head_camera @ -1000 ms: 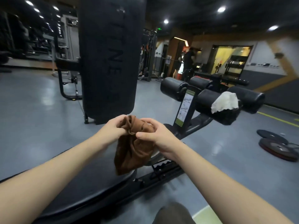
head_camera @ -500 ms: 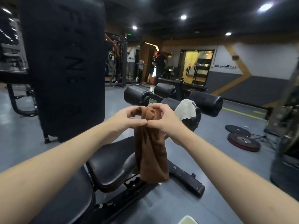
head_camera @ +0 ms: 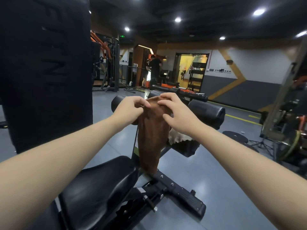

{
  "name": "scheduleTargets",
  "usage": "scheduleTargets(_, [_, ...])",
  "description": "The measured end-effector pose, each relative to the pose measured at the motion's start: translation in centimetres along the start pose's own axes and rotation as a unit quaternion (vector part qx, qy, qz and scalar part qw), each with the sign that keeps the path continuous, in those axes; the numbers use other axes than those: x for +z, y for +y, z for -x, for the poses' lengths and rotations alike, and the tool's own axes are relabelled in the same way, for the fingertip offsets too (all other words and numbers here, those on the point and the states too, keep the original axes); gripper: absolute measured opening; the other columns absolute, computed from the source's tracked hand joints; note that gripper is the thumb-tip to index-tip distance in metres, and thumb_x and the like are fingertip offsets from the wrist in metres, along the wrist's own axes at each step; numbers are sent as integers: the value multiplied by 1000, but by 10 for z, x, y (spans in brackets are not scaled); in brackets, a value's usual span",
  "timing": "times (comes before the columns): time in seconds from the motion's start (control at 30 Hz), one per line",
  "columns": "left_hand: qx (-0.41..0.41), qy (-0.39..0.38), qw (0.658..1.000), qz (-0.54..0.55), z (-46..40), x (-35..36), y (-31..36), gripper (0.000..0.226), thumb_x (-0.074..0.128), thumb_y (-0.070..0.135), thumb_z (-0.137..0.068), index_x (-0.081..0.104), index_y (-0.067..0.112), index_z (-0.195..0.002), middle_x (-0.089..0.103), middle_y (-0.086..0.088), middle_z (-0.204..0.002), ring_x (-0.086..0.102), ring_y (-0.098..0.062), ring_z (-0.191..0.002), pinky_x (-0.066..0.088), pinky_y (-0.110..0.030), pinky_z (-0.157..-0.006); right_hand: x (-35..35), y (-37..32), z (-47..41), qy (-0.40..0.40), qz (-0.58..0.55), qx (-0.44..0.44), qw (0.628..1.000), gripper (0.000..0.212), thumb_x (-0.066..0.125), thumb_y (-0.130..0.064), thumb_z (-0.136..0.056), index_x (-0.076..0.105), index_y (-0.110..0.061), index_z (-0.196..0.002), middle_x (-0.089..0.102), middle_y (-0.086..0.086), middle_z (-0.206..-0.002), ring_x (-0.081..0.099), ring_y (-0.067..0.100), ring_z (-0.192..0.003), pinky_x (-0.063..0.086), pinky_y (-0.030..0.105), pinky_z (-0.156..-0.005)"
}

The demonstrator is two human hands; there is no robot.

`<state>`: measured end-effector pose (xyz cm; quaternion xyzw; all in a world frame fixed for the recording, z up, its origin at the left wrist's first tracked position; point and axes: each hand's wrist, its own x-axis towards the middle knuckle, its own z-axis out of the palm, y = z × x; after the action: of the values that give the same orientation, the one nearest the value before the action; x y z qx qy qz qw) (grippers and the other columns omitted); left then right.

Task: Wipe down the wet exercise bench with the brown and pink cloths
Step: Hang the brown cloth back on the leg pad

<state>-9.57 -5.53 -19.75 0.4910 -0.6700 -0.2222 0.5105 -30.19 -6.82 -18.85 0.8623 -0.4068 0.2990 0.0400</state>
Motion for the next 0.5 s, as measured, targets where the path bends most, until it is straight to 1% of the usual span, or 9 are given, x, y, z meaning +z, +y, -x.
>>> scheduleTargets(0.03, [3,3,1000,-18,-12,3,-1,37,50,-3,-91,75,24,-95,68,2,-108,66,-20,-99,59,-29,-72,-1,7,-5,-6,24,-3,1000,48,61,-15,-96,52,-17,-144,28,-11,-154,44,12,-132,44,25,-104])
scheduleTargets(0.1, [24,-1,998,-59,-32,11,-1,37,50,-1,-93,74,22,-109,62,4,-119,60,-14,-107,51,-16,-74,-3,19,-17,-19,68,-7,997,52,59,-16,-96,48,-17,-147,23,-12,-155,50,18,-126,50,32,-101])
scheduleTargets(0.13, [38,-11,996,-80,-43,15,0,38,51,-1,-93,71,20,-118,59,4,-125,57,-13,-112,48,-14,-80,-4,27,-23,-23,84,-6,996,53,59,-17,-97,46,-17,-148,21,-12,-156,52,20,-124,52,35,-99])
scheduleTargets(0.2, [62,-40,991,-108,-61,25,1,43,56,0,-93,63,16,-132,52,0,-135,52,-14,-121,45,-21,-96,-6,40,-33,-23,110,-3,994,55,59,-20,-97,43,-17,-150,19,-12,-157,53,21,-122,53,35,-97])
scheduleTargets(0.23, [66,-56,989,-116,-70,31,1,47,59,2,-92,58,14,-137,48,0,-138,51,-15,-122,44,-24,-100,-6,47,-38,-21,123,0,992,56,59,-22,-98,43,-17,-150,18,-11,-158,52,21,-123,53,35,-97])
scheduleTargets(0.33, [71,-88,985,-131,-96,53,-4,59,67,8,-90,48,12,-146,40,1,-144,48,-14,-123,42,-24,-102,-6,70,-48,-16,144,20,989,56,59,-27,-98,42,-16,-150,18,-8,-159,51,22,-125,51,35,-99])
scheduleTargets(0.43, [81,-101,984,-126,-119,73,-10,67,69,9,-87,43,8,-149,37,1,-146,43,-15,-133,39,-25,-109,-2,94,-57,-22,146,61,987,56,58,-32,-98,41,-18,-150,16,-7,-160,53,24,-121,53,38,-97])
scheduleTargets(0.5, [83,-111,982,-129,-129,82,-14,72,69,10,-86,38,9,-152,33,3,-152,38,-14,-139,35,-26,-112,2,108,-60,-29,147,87,985,57,55,-33,-99,39,-18,-151,14,-6,-162,51,26,-127,51,41,-101])
